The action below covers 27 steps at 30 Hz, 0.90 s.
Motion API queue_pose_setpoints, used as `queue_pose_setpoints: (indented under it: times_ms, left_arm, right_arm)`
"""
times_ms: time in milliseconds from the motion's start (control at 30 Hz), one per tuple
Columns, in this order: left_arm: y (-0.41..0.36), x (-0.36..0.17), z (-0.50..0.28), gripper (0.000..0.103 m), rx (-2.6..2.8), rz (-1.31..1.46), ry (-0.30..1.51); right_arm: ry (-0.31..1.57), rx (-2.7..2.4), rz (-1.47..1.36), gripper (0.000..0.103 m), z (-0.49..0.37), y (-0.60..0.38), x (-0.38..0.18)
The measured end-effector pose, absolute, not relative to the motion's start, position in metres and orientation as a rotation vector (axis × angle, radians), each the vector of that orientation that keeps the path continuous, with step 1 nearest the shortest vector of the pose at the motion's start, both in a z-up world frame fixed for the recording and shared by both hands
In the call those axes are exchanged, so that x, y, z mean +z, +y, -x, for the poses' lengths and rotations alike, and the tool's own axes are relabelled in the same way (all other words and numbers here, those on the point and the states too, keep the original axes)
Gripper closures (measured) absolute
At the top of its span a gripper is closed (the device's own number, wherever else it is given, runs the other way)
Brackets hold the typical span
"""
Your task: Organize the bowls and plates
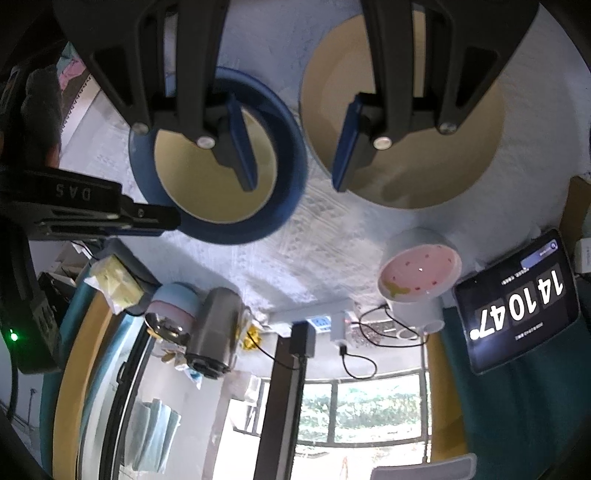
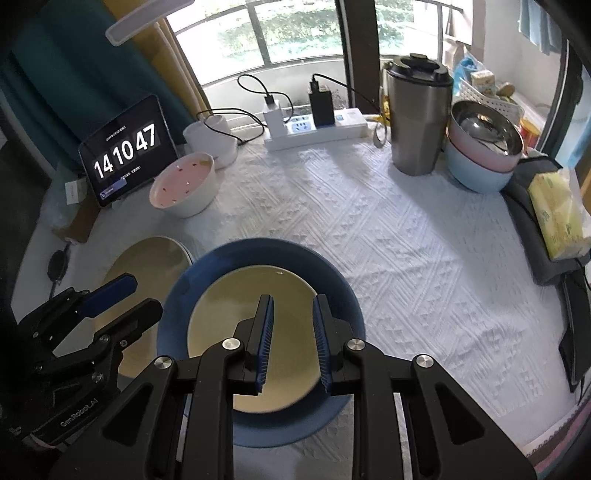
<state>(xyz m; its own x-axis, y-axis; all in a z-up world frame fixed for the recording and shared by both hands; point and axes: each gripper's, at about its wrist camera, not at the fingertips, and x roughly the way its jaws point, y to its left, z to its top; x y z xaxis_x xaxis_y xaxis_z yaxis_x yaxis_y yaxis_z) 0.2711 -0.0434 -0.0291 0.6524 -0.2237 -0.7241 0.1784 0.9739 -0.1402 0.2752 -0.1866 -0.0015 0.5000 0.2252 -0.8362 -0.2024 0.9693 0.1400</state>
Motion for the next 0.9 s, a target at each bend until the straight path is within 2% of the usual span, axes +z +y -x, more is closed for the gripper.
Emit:
queue_pose_setpoints:
  times_ms: [633, 900]
  left_arm:
    - [0.015, -0.026, -0.288, 0.058, -0.139, 0.129, 0.802]
    - [0.044, -0.023, -0.296, 0.058, -0.108, 0.151, 0.782]
  right_arm:
    - [1.022, 0.303, 0.019, 0.079, -0.310, -0.139, -0.001]
    - [0.958, 0.329, 0.072, 0.079, -0.316, -0.114, 0.001]
